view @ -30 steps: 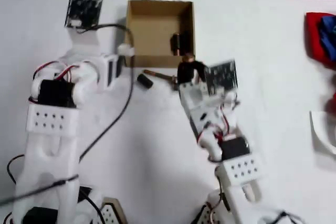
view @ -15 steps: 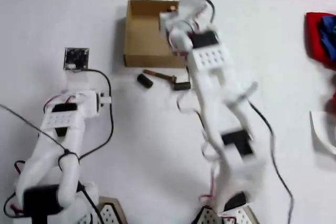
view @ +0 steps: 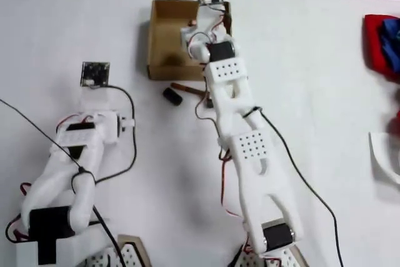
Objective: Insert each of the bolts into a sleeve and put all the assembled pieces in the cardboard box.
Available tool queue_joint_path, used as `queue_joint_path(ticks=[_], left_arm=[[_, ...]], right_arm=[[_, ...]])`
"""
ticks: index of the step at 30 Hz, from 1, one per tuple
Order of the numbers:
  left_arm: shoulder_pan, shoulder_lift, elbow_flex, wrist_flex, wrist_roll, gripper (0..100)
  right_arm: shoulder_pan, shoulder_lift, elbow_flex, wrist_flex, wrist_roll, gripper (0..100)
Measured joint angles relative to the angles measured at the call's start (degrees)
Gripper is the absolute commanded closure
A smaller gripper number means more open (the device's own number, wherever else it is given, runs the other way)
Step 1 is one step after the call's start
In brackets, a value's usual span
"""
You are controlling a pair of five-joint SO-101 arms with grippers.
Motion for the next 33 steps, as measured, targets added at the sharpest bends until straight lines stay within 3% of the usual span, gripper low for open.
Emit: queue_joint_path(ticks=[18,23,33], left_arm=[[0.0,0.0,-0.1,0.0,0.0,82],[0.0,0.0,-0.1,0.0,0.0,82],[0.0,0.0,-0.1,0.0,0.0,82]], right_arm=[[0.7,0.4,4.2,1.0,4.2,97.5],[0.7,0.4,6.4,2.0,0.1,97.1],[0.8,0.4,7.1,2.0,-0.5,93.4]])
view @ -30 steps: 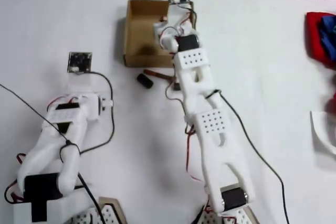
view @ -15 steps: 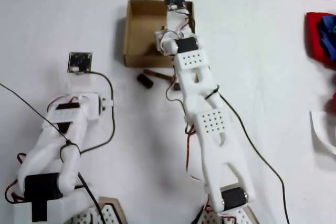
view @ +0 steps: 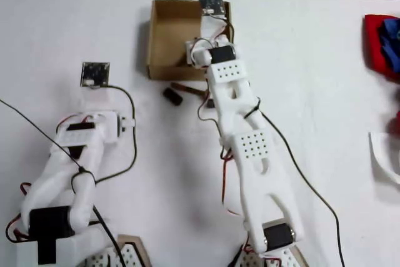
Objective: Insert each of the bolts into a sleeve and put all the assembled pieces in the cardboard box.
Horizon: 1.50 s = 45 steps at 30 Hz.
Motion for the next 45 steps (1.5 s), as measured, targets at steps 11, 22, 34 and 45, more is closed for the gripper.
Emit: queue_joint_path(ticks=[11,22,34,45], left_arm=[[0.0,0.0,0.0,0.0,0.0,82],[0.0,0.0,0.0,0.0,0.0,82],[0.0,0.0,0.0,0.0,0.0,82],[0.0,0.0,0.0,0.0,0.0,82]], right_arm=[[-0.1,-0.1,-2.2,2.0,-0.1,92.4],[2.0,-13.8,-11.2,25.4,-0.1,93.6],[7.5,-38.9,0.1,39.3,-0.1,93.6],[5.3,-72.4,67.9,24.2,-0.1,93.2]])
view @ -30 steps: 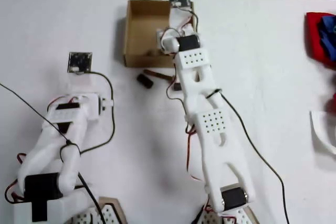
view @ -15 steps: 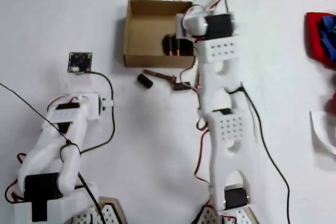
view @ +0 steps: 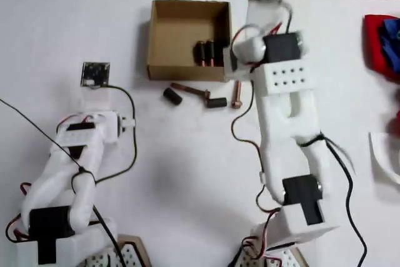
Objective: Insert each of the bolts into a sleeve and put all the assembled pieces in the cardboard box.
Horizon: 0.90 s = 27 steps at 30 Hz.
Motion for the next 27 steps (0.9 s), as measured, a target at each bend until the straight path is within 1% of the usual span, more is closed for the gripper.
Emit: queue_joint_path(ticks=[3,5,7,9,14,16,20,23,24,27], left_arm=[[0.0,0.0,0.0,0.0,0.0,82],[0.1,0.0,0.0,0.0,0.0,82],[0.0,0.0,0.0,0.0,0.0,82],[-0.1,0.0,0.0,0.0,0.0,82],[0.0,0.0,0.0,0.0,0.0,82],[-0.1,0.0,0.0,0.0,0.0,82],[0.1,0.0,0.0,0.0,0.0,82],[0.0,0.0,0.0,0.0,0.0,82],[0.0,0.0,0.0,0.0,0.0,82],[0.1,0.0,0.0,0.0,0.0,82]], right_arm=[[0.2,0.1,11.5,-10.9,0.0,93.2],[-0.3,0.3,15.9,-15.5,0.0,93.2],[-0.4,1.8,17.6,-18.5,2.1,93.2],[-1.1,4.0,17.8,-20.2,6.8,93.2],[-8.4,9.1,18.0,-23.6,24.4,93.2],[-9.7,11.0,18.0,-25.1,29.2,93.2],[-9.5,16.4,17.2,-26.1,38.2,93.2],[-8.7,19.7,14.5,-24.8,46.0,93.3],[-8.3,20.6,13.1,-23.7,47.6,93.3],[-6.2,23.3,8.6,-20.8,49.5,93.3]])
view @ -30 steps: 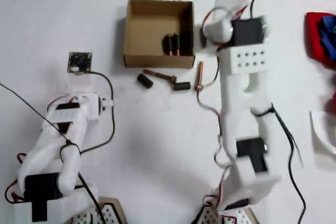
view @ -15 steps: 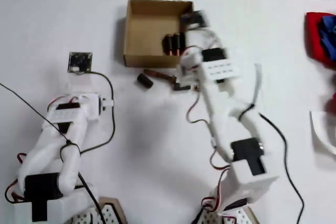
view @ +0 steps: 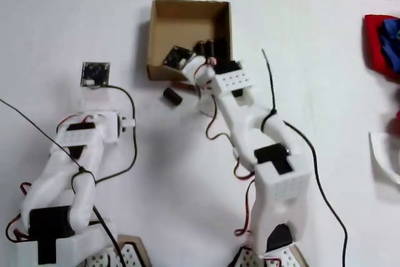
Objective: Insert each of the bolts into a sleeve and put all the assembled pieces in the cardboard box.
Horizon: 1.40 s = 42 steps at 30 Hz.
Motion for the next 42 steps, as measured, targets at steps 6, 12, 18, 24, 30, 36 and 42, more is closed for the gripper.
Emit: queue_joint_path(ticks=[6,12,18,24,30,36,42], left_arm=[[0.0,0.0,0.0,0.0,0.0,82],[0.0,0.0,0.0,0.0,0.0,82],[0.0,0.0,0.0,0.0,0.0,82],[0.0,0.0,0.0,0.0,0.0,82],[0.0,0.0,0.0,0.0,0.0,82],[0.0,0.0,0.0,0.0,0.0,82],[0.0,0.0,0.0,0.0,0.0,82]], right_arm=[[2.3,4.2,-7.3,5.5,6.2,93.5],[2.3,9.3,-13.7,10.1,9.3,93.6],[2.3,15.7,-19.9,10.6,9.3,93.7],[2.6,20.0,-25.9,14.2,9.3,97.7],[2.5,20.3,-28.9,24.6,8.1,97.6],[2.5,12.7,-27.3,29.7,4.0,97.7],[2.4,7.9,-22.1,23.4,3.7,97.4]])
